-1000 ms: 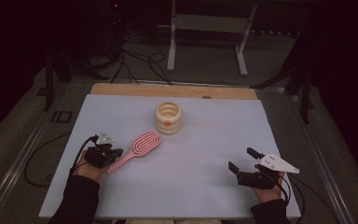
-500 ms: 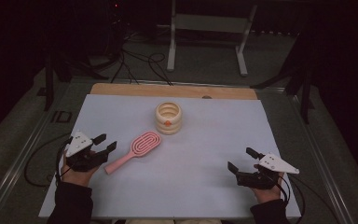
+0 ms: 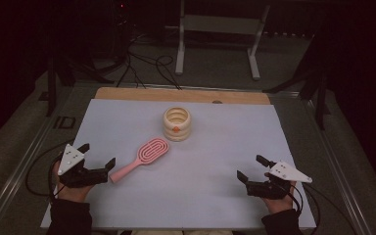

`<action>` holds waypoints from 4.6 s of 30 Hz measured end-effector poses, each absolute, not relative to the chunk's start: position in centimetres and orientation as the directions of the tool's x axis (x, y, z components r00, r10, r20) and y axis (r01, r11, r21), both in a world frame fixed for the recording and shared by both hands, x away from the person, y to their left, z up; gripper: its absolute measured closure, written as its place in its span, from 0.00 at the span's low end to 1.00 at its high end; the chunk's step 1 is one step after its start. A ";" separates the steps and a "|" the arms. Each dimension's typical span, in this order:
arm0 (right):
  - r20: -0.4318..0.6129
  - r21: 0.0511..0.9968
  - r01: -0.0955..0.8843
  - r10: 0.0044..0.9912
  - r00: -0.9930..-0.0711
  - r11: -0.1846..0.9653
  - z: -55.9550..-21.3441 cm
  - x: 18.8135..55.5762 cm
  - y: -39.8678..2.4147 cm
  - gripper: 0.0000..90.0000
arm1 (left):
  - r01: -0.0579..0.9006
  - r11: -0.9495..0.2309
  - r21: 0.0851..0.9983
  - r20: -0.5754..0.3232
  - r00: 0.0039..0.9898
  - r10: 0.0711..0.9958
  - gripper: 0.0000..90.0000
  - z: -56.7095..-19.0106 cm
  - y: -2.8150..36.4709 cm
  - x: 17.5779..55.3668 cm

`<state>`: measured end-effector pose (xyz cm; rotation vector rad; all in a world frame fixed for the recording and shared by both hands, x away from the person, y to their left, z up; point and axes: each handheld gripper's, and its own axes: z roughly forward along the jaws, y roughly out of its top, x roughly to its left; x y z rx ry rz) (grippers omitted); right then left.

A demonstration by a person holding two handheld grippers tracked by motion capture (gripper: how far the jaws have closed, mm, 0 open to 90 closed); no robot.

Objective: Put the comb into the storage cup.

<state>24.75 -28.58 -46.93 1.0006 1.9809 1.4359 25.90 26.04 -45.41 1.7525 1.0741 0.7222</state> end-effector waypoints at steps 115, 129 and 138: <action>0.079 0.904 0.367 0.756 -0.649 0.221 -43.9 30.0 -26.0 0.09 | 0.492 -0.600 0.631 0.097 0.717 0.690 0.78 -42.3 13.3 33.7; 0.150 0.902 0.390 0.711 -0.687 0.187 -42.2 32.8 -23.5 0.09 | 0.390 -0.629 0.673 0.161 0.752 0.639 0.78 -41.8 10.1 34.0; 0.207 0.898 0.413 0.681 -0.702 0.153 -41.3 34.5 -21.4 0.09 | 0.355 -0.628 0.693 0.191 0.749 0.635 0.78 -41.8 8.9 33.9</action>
